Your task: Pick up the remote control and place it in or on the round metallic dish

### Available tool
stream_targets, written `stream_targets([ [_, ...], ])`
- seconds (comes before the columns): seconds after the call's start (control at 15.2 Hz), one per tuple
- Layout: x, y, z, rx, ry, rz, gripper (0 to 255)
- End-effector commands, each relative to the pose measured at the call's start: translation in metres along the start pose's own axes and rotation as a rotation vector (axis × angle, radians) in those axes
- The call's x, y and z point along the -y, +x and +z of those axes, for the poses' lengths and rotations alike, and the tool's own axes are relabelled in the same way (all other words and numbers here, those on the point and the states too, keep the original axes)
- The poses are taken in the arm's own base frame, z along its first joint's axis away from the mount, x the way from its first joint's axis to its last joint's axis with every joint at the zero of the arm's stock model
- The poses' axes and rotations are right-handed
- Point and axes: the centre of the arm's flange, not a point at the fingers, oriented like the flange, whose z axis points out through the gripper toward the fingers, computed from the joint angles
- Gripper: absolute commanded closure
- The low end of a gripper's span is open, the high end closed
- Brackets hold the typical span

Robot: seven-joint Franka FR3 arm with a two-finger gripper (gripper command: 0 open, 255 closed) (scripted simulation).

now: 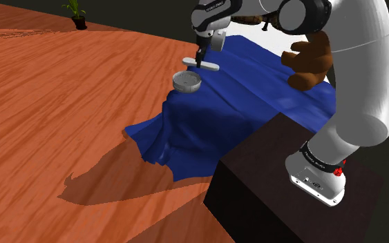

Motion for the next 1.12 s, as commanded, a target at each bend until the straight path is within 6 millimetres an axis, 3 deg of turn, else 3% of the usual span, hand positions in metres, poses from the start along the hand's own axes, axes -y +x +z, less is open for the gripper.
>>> stream_targets([
  [0.0, 0.016, 0.022, 0.001, 0.000, 0.000, 0.001, 255],
  [0.26, 0.043, 0.059, 0.001, 0.000, 0.000, 0.001, 255],
  [1.06, 0.041, 0.058, 0.064, 0.000, 0.000, 0.001, 255],
])
